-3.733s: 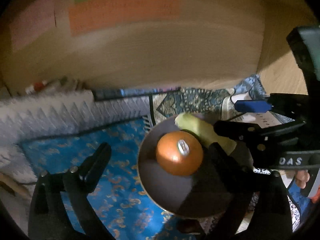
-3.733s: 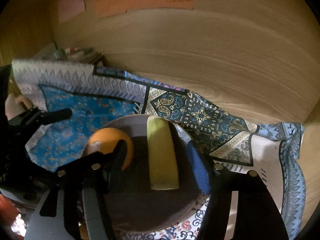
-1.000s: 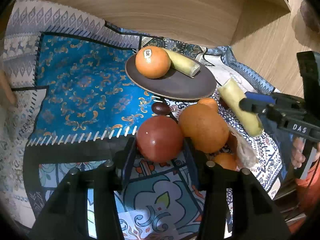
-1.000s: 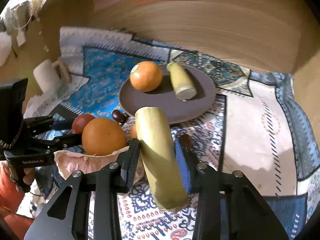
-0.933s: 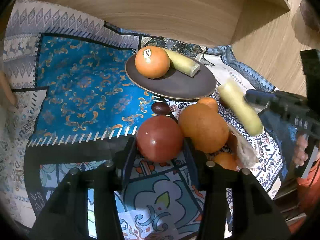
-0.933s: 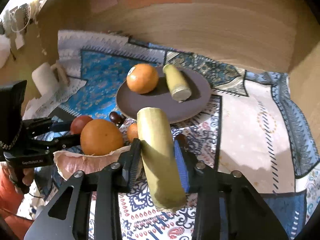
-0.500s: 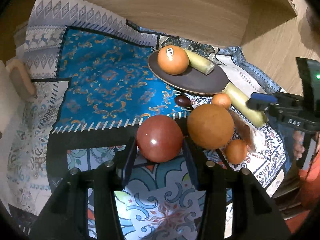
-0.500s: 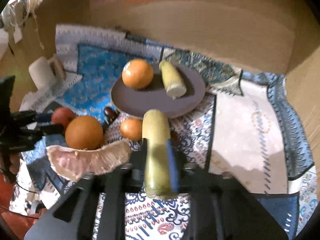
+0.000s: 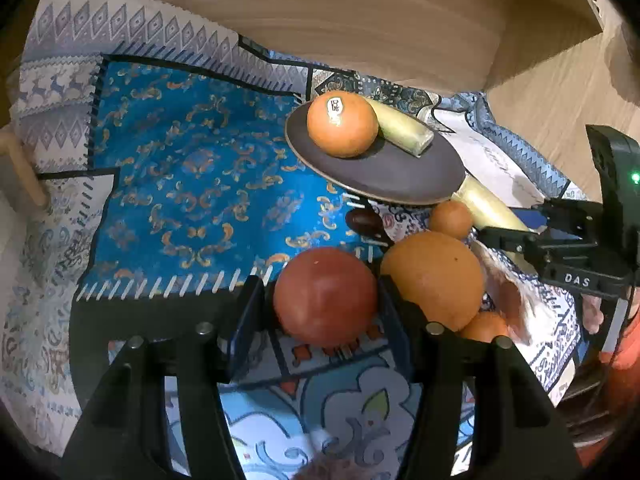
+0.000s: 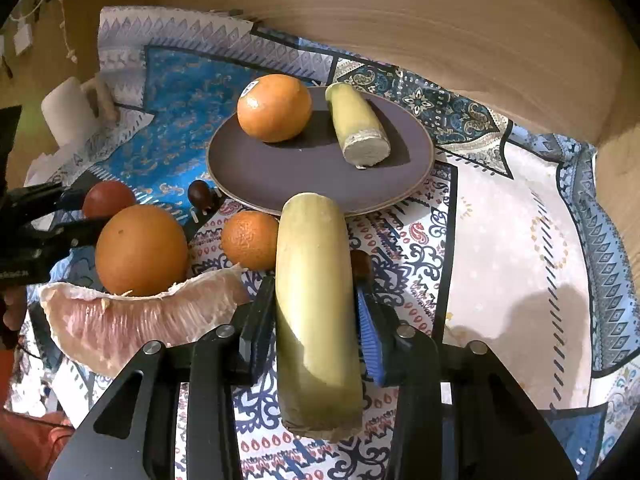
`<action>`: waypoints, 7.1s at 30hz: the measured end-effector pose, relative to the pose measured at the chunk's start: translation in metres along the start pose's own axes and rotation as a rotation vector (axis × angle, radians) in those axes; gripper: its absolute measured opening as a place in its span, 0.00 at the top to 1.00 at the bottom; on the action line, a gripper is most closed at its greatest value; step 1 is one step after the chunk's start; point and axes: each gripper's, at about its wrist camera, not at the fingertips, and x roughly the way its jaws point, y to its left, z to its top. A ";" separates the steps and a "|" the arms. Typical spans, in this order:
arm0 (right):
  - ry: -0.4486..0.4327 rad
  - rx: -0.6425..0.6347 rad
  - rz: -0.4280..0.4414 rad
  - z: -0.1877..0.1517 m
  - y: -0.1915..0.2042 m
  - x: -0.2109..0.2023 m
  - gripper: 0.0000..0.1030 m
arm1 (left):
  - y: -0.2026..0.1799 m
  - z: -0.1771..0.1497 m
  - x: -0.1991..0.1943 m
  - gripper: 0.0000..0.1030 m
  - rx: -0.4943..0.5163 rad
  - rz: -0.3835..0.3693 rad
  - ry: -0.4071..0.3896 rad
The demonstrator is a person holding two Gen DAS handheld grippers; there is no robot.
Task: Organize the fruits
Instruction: 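Lift the red tomato with left tool while right tool lifts the long fruit, then place tomato on plate with left tool while right tool lays the long fruit there, then grasp the pink pomelo segment with right tool while left tool nears the large orange, then grasp the large orange with left tool while right tool lifts the pomelo segment, then carry large orange with left tool while right tool carries pomelo toward the plate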
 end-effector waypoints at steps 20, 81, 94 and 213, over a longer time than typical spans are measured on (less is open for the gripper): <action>-0.196 0.096 0.016 0.023 -0.013 -0.041 0.67 | -0.002 0.032 -0.018 0.52 0.008 0.011 -0.081; -0.149 0.063 0.010 0.112 -0.016 0.010 0.51 | -0.010 0.090 0.030 0.30 0.000 -0.003 -0.115; -0.220 0.062 -0.016 0.078 -0.004 -0.039 0.47 | -0.023 0.070 -0.019 0.28 0.034 0.039 -0.188; -0.273 0.089 -0.026 0.025 0.001 -0.060 0.79 | -0.056 0.074 0.000 0.37 0.066 0.008 -0.145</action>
